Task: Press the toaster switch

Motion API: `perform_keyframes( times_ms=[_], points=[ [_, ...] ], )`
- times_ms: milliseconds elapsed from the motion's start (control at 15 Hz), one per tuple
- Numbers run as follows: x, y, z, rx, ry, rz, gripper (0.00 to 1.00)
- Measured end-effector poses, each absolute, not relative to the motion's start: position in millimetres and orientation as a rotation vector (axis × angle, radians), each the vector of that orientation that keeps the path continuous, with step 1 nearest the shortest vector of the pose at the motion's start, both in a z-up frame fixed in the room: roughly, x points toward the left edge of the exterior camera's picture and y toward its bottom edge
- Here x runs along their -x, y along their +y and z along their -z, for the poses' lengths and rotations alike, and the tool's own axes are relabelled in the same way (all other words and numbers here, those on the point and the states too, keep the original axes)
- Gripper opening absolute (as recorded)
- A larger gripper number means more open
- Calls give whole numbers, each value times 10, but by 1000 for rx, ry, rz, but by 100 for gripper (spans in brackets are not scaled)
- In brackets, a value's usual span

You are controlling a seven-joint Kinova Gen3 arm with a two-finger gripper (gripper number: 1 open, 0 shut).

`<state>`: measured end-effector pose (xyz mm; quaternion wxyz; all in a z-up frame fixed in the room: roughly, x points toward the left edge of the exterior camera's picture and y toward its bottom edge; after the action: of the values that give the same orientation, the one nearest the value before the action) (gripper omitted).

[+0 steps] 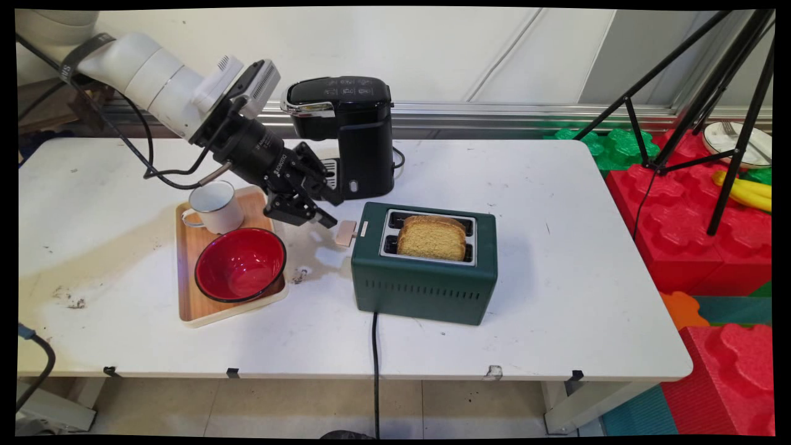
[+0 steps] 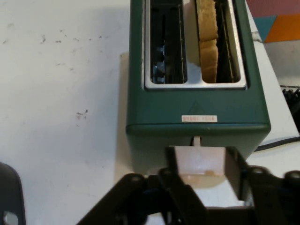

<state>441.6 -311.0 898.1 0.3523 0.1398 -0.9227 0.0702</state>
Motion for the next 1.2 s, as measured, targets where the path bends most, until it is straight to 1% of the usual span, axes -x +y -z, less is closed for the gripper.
perform_keyframes(
  times_ms=[1200],
  points=[
    [-4263,-3123,-8741,-384,-2391,-149,0]
  ],
)
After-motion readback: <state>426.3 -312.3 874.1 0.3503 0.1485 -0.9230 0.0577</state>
